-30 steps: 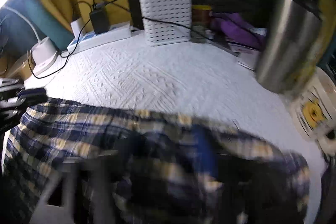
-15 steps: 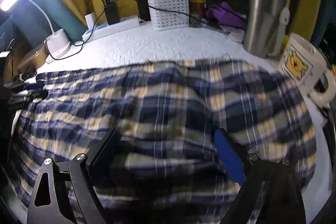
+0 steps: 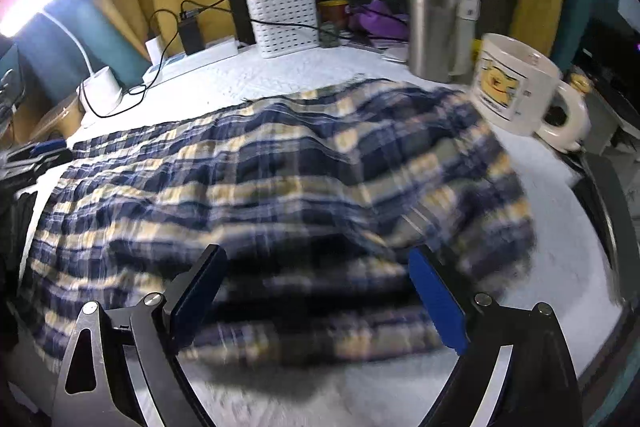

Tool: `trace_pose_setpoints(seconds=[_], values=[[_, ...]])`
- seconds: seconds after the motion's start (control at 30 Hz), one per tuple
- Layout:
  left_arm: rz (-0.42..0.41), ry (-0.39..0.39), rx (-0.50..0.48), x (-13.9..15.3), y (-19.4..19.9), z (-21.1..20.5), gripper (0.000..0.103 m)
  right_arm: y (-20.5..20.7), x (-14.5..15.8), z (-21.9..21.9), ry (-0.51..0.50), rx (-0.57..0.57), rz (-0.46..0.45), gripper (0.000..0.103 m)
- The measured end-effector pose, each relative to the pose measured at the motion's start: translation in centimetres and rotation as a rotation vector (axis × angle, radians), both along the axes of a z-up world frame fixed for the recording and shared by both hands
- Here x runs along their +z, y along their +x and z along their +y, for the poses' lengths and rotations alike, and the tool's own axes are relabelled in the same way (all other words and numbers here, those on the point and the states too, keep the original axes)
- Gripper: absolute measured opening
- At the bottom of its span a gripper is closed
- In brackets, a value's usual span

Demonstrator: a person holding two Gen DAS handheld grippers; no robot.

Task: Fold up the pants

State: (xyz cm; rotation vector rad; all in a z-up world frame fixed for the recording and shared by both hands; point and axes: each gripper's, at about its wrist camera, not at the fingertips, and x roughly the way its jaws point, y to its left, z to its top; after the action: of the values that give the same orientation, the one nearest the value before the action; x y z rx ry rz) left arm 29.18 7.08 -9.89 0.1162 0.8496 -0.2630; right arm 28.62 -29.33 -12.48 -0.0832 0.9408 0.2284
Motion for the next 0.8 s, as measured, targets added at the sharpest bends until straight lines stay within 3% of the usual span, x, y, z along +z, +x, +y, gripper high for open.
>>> trace_pose_setpoints(seconds=[0.33, 0.53, 0.8], values=[[0.077, -0.079, -0.095, -1.8, -6.7, -6.4, 0.051, -3.6, -0.7, -5.2, 0.098, -0.079, 0.035, 0.102], [0.130, -0.075, -0.055, -2.9, -8.6, -7.1, 0.051, -3.8, -1.5, -6.6, 0.196, -0.084, 0.049, 0.103], [0.136, -0.079, 0.072, -3.1, -8.4, -4.3, 0.051, -1.2, -1.6, -6.7, 0.259, -0.070, 0.038, 0.103]])
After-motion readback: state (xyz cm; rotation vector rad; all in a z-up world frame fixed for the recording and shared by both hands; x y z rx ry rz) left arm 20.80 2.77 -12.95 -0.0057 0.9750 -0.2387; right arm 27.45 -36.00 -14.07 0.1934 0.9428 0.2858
